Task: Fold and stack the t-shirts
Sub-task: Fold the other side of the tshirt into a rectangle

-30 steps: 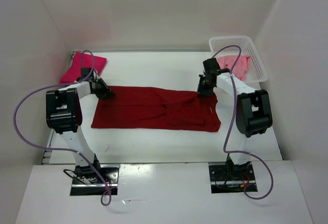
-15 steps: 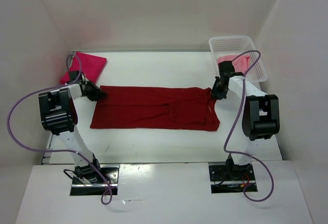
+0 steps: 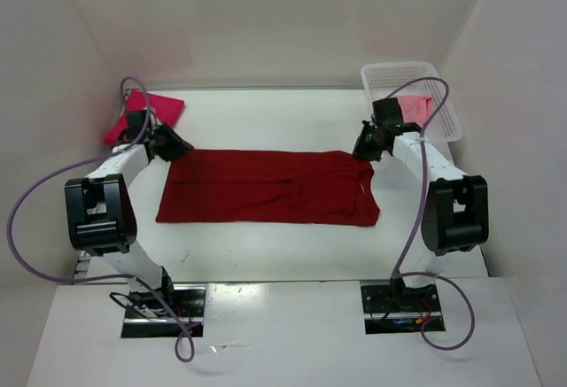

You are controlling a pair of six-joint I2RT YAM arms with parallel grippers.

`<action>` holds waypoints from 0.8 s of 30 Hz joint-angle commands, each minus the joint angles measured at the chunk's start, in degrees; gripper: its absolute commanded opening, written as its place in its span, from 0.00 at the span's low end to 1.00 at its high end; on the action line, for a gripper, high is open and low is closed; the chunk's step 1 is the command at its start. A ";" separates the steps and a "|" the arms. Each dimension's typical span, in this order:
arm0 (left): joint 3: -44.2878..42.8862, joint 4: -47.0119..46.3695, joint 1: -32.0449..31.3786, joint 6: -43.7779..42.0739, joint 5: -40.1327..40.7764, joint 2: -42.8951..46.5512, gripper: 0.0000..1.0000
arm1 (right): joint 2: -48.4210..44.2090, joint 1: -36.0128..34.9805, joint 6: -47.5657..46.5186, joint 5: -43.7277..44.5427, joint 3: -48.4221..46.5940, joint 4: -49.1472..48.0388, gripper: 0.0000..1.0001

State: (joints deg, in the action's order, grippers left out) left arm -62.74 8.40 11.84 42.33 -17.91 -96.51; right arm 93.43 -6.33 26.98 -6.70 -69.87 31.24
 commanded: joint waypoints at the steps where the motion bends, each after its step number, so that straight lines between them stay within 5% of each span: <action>1: -1.77 -0.14 -4.62 -0.23 0.95 -1.57 0.32 | 5.08 -1.76 3.24 -2.18 0.34 -6.27 0.00; 13: 0.16 -2.08 1.52 1.70 -3.70 -13.52 0.33 | 10.72 -1.76 9.75 11.97 4.03 -8.83 0.00; 24: 4.64 -2.08 7.68 4.08 -5.37 -4.84 0.38 | 7.04 -0.44 9.76 8.20 3.78 -7.78 0.07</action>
State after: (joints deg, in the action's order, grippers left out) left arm -59.77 5.43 18.76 46.61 -23.99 -106.63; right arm 104.38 -7.14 36.40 2.31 -65.12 24.43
